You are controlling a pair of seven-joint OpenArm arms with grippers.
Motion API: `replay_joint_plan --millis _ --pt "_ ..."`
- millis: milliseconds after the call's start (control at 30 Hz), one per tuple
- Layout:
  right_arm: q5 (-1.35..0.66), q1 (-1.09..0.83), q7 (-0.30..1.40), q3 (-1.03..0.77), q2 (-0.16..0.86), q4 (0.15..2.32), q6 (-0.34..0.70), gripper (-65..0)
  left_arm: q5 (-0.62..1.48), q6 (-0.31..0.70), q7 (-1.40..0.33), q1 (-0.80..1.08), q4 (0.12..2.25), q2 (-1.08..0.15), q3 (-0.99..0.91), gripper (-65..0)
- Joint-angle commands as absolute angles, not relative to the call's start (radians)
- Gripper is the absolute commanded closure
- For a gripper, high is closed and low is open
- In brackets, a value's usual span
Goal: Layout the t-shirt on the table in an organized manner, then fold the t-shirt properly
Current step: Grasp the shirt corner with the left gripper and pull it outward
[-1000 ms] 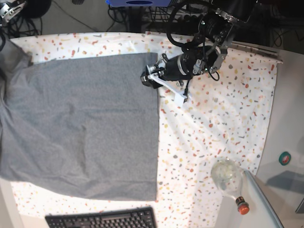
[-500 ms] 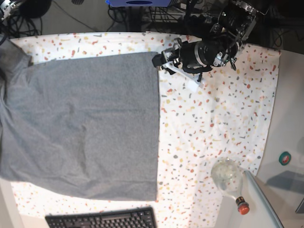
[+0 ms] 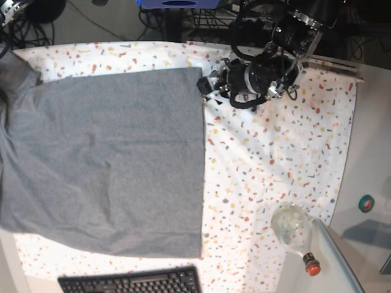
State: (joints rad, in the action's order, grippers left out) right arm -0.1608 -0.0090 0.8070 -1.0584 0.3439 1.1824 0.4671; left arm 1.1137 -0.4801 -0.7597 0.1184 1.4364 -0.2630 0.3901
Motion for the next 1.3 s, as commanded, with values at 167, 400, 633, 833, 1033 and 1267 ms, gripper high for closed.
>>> replay_joint_plan --millis 167,400,633,833,1033,1267 --pt "-0.17 -0.002 0.789 -1.061 0.371 1.198 0.466 -49.5 1.138 -0.489 -0.731 0.085 1.446 -0.245 0.504 -20.1" --pt "-0.17 -0.004 0.789 -1.061 0.374 1.198 0.466 -49.5 1.152 -0.489 -0.731 0.087 1.477 -0.246 0.504 -19.6" --pt "-0.17 -0.002 0.789 -1.061 0.374 1.198 0.466 -49.5 1.152 -0.49 -0.731 0.091 1.475 -0.251 0.503 0.0" --pt "-0.17 -0.002 0.789 -1.061 0.375 1.198 0.466 -49.5 1.152 -0.492 -0.731 0.099 1.468 -0.272 0.501 0.0" --pt "-0.17 -0.002 0.789 -1.061 0.372 1.198 0.466 -49.5 1.152 -0.492 -0.728 0.099 1.468 -0.274 0.501 0.0" --pt "-0.171 -0.005 0.792 -1.061 0.371 1.205 0.466 -49.5 1.148 -0.492 -0.723 0.099 1.474 -0.314 0.476 0.0"
